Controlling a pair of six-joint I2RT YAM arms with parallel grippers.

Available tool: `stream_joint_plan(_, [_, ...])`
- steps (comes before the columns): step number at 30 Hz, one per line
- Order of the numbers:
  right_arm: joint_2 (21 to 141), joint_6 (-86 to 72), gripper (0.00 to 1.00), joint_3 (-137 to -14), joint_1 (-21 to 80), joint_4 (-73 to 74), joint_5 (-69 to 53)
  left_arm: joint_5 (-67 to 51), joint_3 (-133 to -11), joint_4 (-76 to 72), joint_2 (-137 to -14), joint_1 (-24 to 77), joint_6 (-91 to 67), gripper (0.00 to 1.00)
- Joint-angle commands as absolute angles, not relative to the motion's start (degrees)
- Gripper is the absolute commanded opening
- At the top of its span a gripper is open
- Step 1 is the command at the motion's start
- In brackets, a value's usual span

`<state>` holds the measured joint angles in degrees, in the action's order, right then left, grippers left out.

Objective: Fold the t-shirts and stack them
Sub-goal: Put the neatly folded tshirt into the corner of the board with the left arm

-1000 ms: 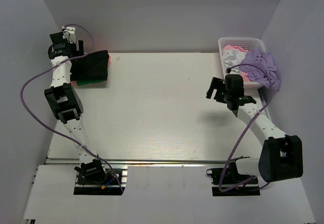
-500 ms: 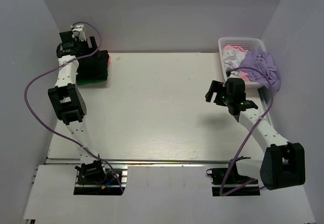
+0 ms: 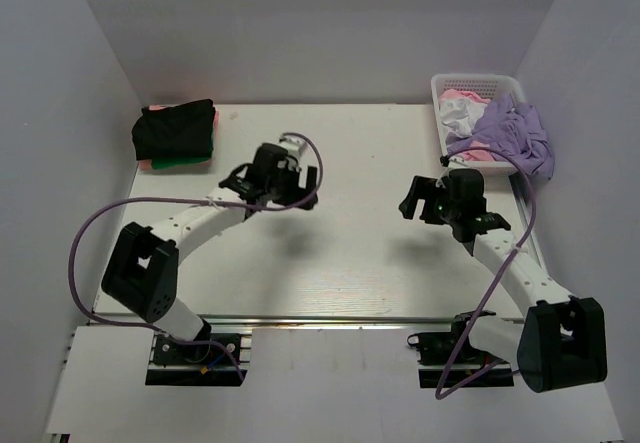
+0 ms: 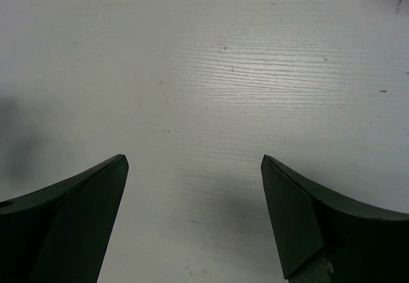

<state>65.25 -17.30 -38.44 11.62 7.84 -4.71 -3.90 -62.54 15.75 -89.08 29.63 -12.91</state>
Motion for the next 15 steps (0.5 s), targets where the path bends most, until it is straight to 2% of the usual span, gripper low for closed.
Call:
stream_joint_plan(1, [62.84, -16.43, 0.90, -37.80, 11.51, 7.82, -5.63, 3.42, -57.32, 14.94, -82.21, 34.00, -18.01, 1.00])
stream_joint_plan(6, [60.21, -17.66, 0.90, -34.64, 11.51, 5.89, -7.55, 9.83, -49.85, 15.55, -72.61, 41.38, -21.18, 1.00])
stream_joint_plan(15, [58.54, -18.89, 0.90, -31.73, 11.69, 1.15, -11.85, 11.69, -47.29, 14.94, -67.68, 43.33, -20.39, 1.00])
